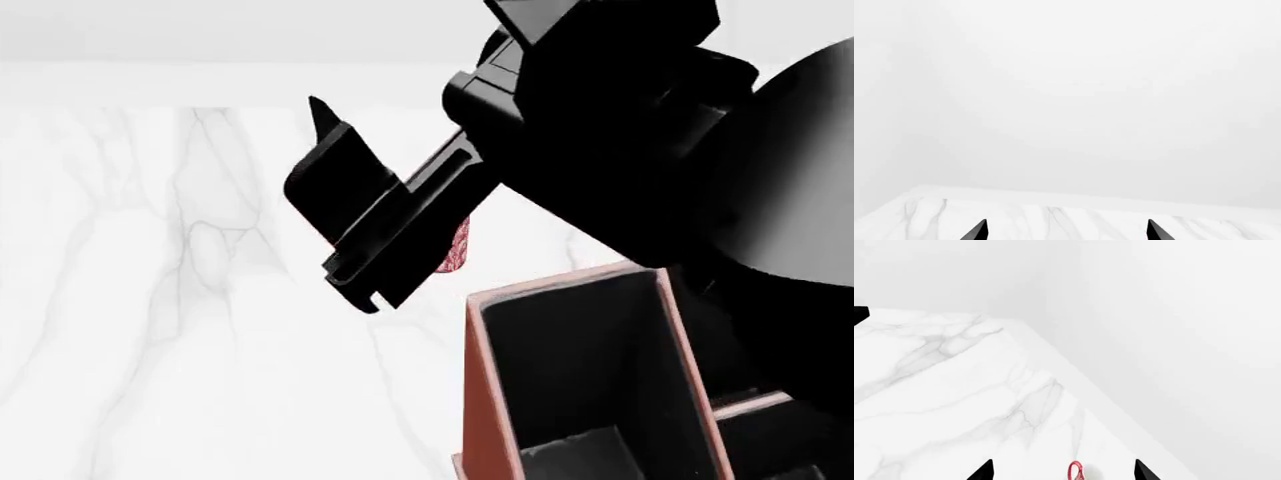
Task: Pick up the book and place it in the left compartment of the caddy.
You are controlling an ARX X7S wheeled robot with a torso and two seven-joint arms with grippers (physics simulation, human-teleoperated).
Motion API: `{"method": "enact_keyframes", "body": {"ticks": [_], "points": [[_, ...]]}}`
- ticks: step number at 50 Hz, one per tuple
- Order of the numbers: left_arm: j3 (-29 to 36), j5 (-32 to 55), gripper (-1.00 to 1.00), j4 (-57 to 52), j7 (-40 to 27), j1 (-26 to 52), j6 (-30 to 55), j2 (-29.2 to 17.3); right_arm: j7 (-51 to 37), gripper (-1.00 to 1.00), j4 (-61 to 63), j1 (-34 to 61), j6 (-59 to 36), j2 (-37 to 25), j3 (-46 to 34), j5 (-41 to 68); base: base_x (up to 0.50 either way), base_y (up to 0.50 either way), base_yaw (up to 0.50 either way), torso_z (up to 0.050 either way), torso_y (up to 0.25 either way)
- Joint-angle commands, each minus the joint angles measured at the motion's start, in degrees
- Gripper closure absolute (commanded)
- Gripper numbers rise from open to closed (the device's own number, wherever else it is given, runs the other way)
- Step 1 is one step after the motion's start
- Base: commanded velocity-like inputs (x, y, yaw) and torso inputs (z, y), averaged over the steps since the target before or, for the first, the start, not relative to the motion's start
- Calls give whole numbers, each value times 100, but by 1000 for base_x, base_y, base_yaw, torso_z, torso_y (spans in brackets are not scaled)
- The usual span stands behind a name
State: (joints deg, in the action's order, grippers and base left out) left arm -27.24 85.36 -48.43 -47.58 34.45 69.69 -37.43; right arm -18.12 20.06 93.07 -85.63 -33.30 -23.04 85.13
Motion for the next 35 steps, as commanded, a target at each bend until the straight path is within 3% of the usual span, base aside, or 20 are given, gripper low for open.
{"method": "enact_keyframes", "body": {"ticks": [1,9,35], "points": [[-76,-39,-100,88,66,-7,-74,-87,1697,-100,-295,655,128,149,-982,-950,0,0,0,0,0],[-84,10,-100,88,49,-7,-113,-123,2391,-100,-481,890,106,261,-1447,-979,0,0,0,0,0],[-78,-185,-100,178,189,-83,-229,-167,3105,-100,-108,679,626,465,-1948,-932,0,0,0,0,0]]}}
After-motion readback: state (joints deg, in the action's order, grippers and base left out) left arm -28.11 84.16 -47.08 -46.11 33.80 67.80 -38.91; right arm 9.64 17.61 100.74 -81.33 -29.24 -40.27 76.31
